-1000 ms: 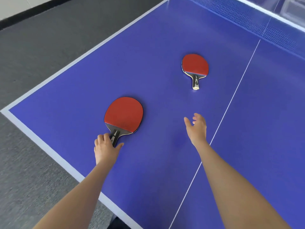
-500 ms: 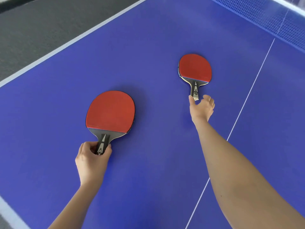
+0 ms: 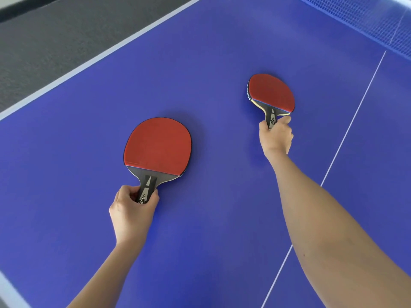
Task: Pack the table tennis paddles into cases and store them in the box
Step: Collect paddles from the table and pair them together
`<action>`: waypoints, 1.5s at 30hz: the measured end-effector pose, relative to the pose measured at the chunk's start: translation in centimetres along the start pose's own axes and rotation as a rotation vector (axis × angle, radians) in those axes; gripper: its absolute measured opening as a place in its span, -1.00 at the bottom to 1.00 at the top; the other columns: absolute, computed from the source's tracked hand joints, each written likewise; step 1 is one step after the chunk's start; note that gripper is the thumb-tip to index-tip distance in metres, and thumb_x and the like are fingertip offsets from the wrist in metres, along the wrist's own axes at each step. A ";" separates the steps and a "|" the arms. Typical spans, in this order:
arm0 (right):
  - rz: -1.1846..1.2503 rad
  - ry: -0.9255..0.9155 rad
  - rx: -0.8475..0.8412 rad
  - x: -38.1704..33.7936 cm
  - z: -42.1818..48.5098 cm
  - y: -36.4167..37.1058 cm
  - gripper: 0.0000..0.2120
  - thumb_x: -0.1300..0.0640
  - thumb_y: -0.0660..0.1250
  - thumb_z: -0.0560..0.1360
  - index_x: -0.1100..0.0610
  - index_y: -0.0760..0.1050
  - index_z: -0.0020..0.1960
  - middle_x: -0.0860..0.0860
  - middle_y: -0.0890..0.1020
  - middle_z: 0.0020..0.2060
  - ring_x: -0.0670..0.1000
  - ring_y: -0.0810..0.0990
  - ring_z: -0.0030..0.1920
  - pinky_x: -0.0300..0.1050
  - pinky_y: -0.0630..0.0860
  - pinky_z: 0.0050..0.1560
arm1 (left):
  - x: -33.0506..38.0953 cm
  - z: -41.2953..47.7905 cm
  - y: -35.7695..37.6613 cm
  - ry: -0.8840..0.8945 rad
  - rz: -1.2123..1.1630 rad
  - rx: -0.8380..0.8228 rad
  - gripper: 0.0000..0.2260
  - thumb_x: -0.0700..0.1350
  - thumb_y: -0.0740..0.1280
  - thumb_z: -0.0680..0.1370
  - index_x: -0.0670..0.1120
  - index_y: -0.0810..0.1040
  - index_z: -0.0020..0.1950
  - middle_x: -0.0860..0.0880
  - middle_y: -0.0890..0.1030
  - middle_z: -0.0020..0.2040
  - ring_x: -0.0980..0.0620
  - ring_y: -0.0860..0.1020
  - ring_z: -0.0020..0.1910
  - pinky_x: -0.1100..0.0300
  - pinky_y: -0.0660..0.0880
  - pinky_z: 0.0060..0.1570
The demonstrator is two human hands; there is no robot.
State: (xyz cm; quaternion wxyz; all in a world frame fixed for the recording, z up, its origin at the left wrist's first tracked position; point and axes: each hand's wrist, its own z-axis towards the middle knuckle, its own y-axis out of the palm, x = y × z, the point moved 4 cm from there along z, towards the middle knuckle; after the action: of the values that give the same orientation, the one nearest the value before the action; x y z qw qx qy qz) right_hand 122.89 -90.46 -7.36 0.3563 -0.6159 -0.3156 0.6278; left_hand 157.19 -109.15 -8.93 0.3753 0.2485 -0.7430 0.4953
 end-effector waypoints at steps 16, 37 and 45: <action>0.395 0.085 -0.016 1.5 -31.3 -4.6 -0.73 0.09 0.35 0.50 0.06 0.22 -0.11 -0.18 0.46 -0.46 -0.17 0.53 -0.38 -0.36 0.29 -0.47 | -2.8 -8.9 -5.5 -0.062 0.019 -0.102 -0.79 -0.04 0.47 0.40 0.03 0.43 -0.23 0.10 0.53 -0.24 0.11 0.51 -0.23 -0.01 0.52 -0.21; 0.296 0.015 -0.126 1.1 -45.1 -4.4 -0.77 0.08 0.40 0.48 0.11 0.35 -0.06 -0.09 0.59 -0.35 -0.06 0.57 -0.40 -0.32 0.41 -0.44 | -8.5 -14.8 -6.0 -0.461 -0.348 -0.542 -0.85 -0.10 0.42 0.51 -0.13 0.57 0.02 -0.08 0.69 -0.12 -0.02 0.68 -0.16 0.09 0.61 -0.14; 0.156 0.017 -0.199 1.0 -45.3 -3.2 -0.70 -0.04 0.40 0.46 0.14 0.36 -0.06 -0.07 0.59 -0.33 0.01 0.59 -0.34 -0.11 0.48 -0.42 | -8.2 -14.3 -6.1 -0.526 -0.430 -0.652 -0.74 0.03 0.31 0.58 -0.15 0.62 0.02 -0.09 0.68 -0.17 -0.01 0.64 -0.18 0.12 0.56 -0.20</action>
State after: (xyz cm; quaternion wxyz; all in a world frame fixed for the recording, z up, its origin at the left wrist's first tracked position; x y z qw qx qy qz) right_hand 168.29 -89.76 -7.13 0.2459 -0.6762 -0.3245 0.6140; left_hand 171.08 -98.30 -8.93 0.3270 0.3830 -0.8613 0.0671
